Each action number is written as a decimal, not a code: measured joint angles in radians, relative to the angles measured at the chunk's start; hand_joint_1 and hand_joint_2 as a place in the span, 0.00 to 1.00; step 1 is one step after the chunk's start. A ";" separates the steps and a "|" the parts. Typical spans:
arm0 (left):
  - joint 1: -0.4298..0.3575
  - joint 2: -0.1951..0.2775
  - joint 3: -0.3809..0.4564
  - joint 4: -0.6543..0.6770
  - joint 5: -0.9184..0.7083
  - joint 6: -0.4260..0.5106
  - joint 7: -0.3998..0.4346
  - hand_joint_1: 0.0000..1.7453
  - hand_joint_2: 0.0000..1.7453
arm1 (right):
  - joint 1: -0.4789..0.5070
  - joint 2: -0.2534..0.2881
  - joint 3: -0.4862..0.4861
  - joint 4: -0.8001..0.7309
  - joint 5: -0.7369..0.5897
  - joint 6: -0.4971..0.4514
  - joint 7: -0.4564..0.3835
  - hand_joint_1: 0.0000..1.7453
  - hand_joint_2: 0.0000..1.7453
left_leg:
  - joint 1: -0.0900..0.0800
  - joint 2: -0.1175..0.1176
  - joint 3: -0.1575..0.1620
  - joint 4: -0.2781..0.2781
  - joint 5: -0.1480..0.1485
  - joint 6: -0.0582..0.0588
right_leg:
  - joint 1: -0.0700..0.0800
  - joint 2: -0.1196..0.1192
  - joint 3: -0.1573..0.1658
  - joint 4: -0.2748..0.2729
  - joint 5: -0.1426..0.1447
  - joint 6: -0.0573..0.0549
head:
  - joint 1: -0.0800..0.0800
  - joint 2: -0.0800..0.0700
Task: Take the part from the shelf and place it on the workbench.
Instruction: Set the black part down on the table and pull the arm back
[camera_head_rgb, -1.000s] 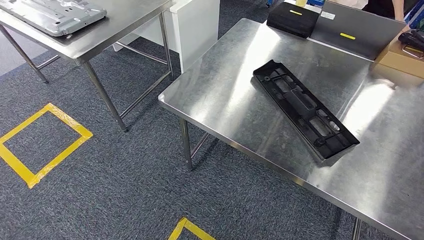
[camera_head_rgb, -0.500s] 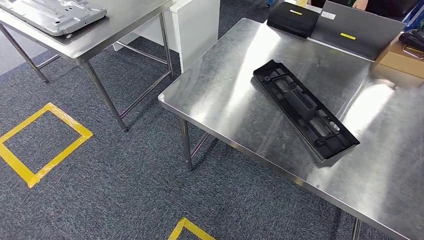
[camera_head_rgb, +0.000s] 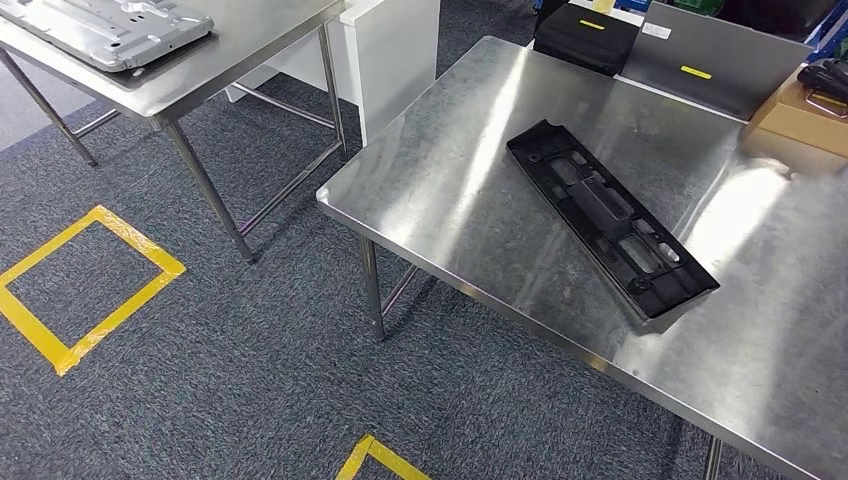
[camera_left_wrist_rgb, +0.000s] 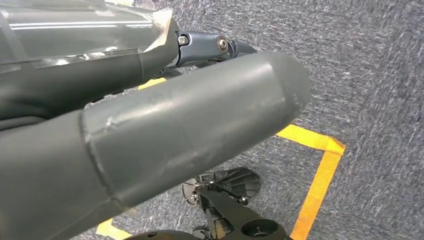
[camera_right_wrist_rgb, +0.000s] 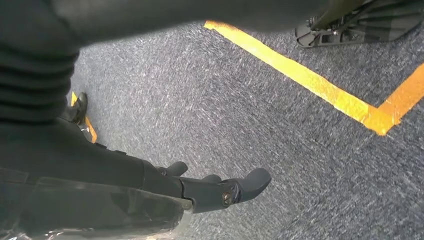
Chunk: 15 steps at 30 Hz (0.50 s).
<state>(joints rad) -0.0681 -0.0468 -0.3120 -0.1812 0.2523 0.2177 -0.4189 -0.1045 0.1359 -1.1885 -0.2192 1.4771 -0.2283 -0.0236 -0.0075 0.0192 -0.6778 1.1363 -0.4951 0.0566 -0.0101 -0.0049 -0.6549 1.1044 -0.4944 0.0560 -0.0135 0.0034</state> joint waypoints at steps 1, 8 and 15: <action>0.000 0.000 -0.002 0.000 0.000 -0.002 0.006 0.00 0.00 | 0.000 0.000 0.001 0.000 0.002 0.005 0.000 0.00 0.00 | 0.000 0.000 0.000 0.000 0.000 0.000 | -0.001 0.000 0.002 0.000 0.001 0.000 | 0.000 0.000; 0.001 0.001 -0.013 0.001 -0.005 -0.005 0.035 0.00 0.00 | 0.000 0.003 0.013 0.002 0.019 0.035 0.020 0.00 0.00 | -0.006 -0.001 0.000 0.001 -0.001 0.003 | -0.006 0.000 0.010 -0.005 0.005 0.004 | 0.000 0.000; 0.002 0.002 -0.021 0.003 -0.005 -0.013 0.057 0.00 0.00 | 0.002 0.005 0.025 0.003 0.026 0.056 0.033 0.00 0.00 | 0.004 -0.006 0.016 -0.036 0.021 0.029 | -0.005 -0.001 -0.029 0.112 -0.074 -0.005 | 0.004 0.000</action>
<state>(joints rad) -0.0660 -0.0451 -0.3331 -0.1786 0.2475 0.2051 -0.3619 -0.1028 0.1409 -1.1639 -0.2161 1.5034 -0.1724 0.0099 -0.0031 0.0134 -0.6614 1.1001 -0.4740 0.0859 -0.0153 -0.0059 -0.6841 1.2166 -0.5681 0.0514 -0.0099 0.0034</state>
